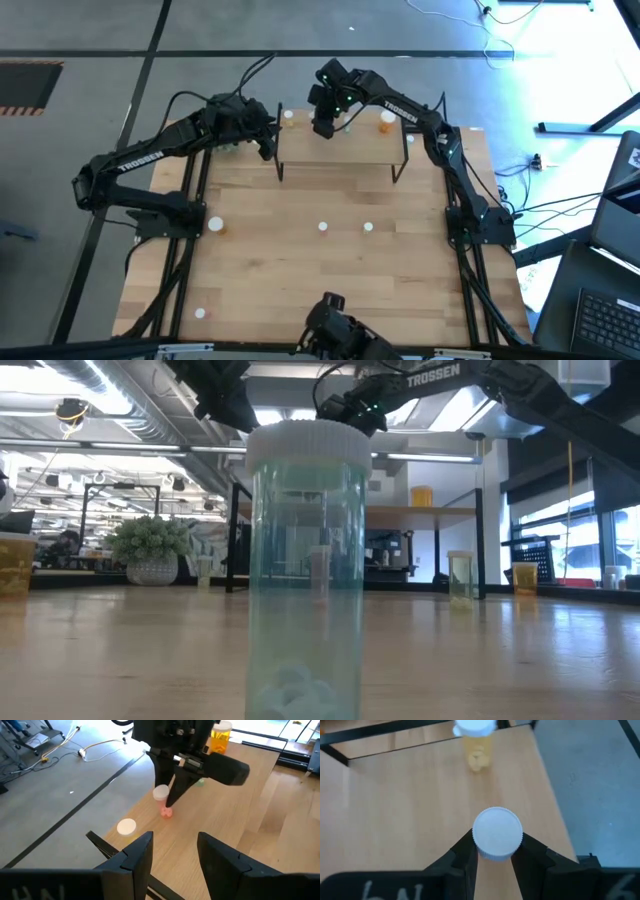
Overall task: Pick and place medicine bottles onto shelf by color
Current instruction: Adjust the pill bottles on the shelf
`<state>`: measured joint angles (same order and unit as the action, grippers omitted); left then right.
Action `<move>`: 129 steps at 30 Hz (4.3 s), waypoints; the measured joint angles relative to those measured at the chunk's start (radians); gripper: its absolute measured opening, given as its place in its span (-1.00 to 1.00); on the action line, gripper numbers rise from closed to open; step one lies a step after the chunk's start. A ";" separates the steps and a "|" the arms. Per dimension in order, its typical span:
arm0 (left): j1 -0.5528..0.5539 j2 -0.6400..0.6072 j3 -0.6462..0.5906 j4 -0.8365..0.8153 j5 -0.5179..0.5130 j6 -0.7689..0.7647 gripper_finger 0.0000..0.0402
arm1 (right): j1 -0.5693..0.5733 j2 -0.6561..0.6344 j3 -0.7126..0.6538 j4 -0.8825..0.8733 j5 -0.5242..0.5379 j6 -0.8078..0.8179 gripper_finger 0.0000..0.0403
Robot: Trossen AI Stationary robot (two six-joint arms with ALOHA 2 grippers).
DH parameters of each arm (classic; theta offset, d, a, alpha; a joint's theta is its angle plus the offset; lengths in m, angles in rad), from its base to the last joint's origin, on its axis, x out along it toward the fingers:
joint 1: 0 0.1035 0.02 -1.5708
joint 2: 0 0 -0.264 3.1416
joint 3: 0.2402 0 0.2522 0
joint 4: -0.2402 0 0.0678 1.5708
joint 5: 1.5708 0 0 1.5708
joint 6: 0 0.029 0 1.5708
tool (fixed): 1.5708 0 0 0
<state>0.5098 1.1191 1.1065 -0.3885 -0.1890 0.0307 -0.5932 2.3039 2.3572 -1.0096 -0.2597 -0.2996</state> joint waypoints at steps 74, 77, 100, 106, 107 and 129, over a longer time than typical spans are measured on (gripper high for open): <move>0.000 0.000 0.000 0.001 0.000 0.008 -0.26 | -0.019 -0.005 -0.002 -0.089 0.013 0.033 -0.17; 0.000 0.000 0.000 0.001 0.000 0.007 -0.26 | -0.019 -0.029 -0.002 -0.089 0.008 0.033 -0.17; 0.000 0.000 0.000 0.001 0.000 0.006 -0.26 | -0.027 -0.138 -0.001 -0.207 0.090 0.026 -0.17; 0.000 0.000 0.000 0.001 0.000 0.006 -0.26 | -0.030 -0.179 -0.001 -0.206 0.103 0.026 -0.17; 0.000 0.000 0.000 0.001 0.000 0.006 -0.26 | -0.030 -0.187 -0.001 -0.203 0.107 0.026 -0.17; 0.000 0.000 0.000 0.001 0.000 0.006 -0.26 | 0.060 -0.377 -0.011 -0.407 0.001 -0.001 -0.17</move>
<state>0.5098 1.1191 1.1065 -0.3878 -0.1890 0.0364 -0.5330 1.9268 2.3460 -1.4162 -0.2591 -0.3008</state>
